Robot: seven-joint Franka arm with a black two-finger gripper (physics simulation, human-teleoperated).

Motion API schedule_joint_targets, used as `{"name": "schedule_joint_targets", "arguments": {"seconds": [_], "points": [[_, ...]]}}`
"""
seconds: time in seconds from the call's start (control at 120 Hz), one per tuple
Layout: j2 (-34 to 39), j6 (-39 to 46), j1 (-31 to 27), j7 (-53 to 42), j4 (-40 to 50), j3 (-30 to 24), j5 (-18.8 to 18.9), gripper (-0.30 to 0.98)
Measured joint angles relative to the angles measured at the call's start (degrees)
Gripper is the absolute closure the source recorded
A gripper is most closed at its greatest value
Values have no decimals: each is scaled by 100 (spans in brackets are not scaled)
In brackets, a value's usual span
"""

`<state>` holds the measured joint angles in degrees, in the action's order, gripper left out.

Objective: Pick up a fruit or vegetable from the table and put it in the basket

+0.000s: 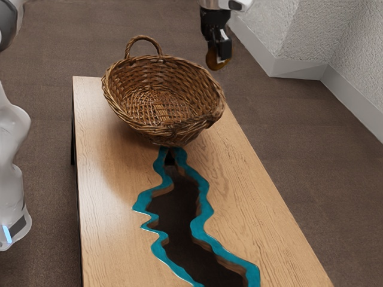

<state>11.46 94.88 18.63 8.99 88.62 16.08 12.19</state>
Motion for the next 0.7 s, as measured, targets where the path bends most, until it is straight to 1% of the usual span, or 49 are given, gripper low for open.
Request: {"name": "schedule_joint_targets", "arguments": {"seconds": [0.075,0.15,0.217,0.317,0.483,0.5,0.55,0.583,0.642,0.7], "points": [[93,-447,9,-37,200,290,197,52],[114,-766,19,-60,486,430,281,54],[117,-964,38,-73,654,468,305,56],[119,-1150,52,-85,928,569,290,57],[124,-1270,69,-85,1186,734,261,56],[125,-1275,69,-85,1200,752,258,55],[126,-1287,93,-87,1219,786,238,38],[126,-1293,109,-88,1224,797,219,29],[127,-1302,123,-90,1224,805,190,19],[127,-1307,128,-92,1220,807,161,13]]}}
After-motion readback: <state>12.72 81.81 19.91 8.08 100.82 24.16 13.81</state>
